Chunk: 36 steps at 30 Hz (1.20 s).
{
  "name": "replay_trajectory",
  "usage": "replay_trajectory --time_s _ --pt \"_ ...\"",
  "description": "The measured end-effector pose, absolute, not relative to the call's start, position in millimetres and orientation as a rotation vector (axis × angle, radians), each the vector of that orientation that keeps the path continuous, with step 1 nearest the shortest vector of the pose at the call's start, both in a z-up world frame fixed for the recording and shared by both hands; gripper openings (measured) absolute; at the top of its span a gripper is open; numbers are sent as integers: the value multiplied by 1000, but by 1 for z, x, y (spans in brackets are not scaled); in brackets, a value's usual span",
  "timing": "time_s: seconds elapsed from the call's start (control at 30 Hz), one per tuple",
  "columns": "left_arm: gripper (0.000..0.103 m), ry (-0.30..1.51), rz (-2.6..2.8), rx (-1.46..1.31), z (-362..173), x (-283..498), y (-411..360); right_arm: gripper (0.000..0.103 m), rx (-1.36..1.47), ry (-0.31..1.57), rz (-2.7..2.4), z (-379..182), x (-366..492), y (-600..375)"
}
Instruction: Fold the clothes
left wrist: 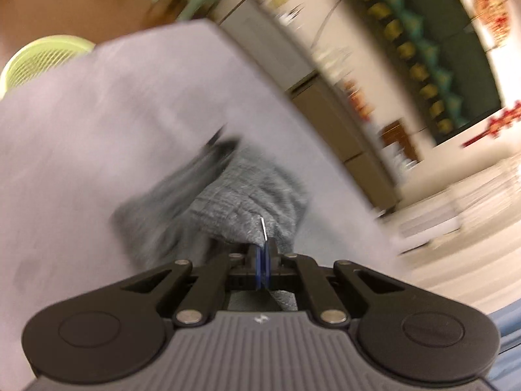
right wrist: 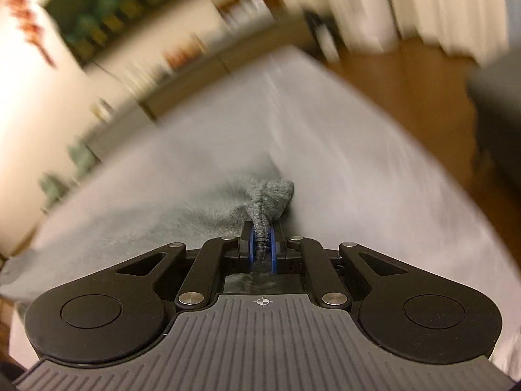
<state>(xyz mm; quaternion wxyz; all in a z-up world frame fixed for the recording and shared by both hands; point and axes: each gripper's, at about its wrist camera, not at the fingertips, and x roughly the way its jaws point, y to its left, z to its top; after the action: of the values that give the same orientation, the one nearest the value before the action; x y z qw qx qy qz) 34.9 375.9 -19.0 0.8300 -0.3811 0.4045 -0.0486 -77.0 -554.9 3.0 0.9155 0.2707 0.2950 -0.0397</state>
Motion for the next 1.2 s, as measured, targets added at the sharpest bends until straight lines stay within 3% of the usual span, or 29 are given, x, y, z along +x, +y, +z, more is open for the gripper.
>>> replay_trajectory --time_s 0.07,0.2,0.23,0.27,0.3,0.33,0.43,0.6,0.67,0.7,0.73,0.8,1.0,1.07,1.13,1.2 --pt "2 877 -90 -800 -24 32 372 18 589 627 -88 -7 -73 -558" --pt "2 859 -94 -789 -16 33 365 62 652 667 -100 -27 -65 -564" --pt "2 853 -97 -784 -13 34 363 63 668 677 -103 -32 -63 -565" --pt "2 848 -100 -780 -10 36 361 62 684 687 -106 -37 -61 -567" --pt "2 844 -99 -776 -7 39 359 47 672 721 -124 -40 -53 -566" --pt "2 837 -98 -776 -4 42 357 10 628 761 -138 -38 -42 -563" --pt "3 795 -85 -803 6 40 364 6 514 738 -108 -7 -24 -556" --pt "3 791 -50 -790 8 20 381 5 380 375 147 84 -69 -537" --pt "3 834 -32 -777 -3 15 384 6 384 429 123 67 -75 -543" --pt "3 859 -25 -773 -10 13 386 11 396 475 97 53 -76 -548" --pt "3 872 -25 -775 -14 11 387 29 408 522 71 39 -77 -553" --pt "3 885 -34 -785 -22 9 388 50 431 614 19 11 -79 -562" --pt "3 879 -47 -778 -22 15 383 51 598 732 -64 -33 -82 -579" --pt "3 873 -53 -780 -21 18 380 61 572 760 -72 -34 -67 -574" --pt "3 867 -61 -784 -22 20 375 84 545 788 -80 -35 -52 -568" --pt "3 863 -69 -794 -25 20 371 83 518 816 -88 -36 -37 -563"
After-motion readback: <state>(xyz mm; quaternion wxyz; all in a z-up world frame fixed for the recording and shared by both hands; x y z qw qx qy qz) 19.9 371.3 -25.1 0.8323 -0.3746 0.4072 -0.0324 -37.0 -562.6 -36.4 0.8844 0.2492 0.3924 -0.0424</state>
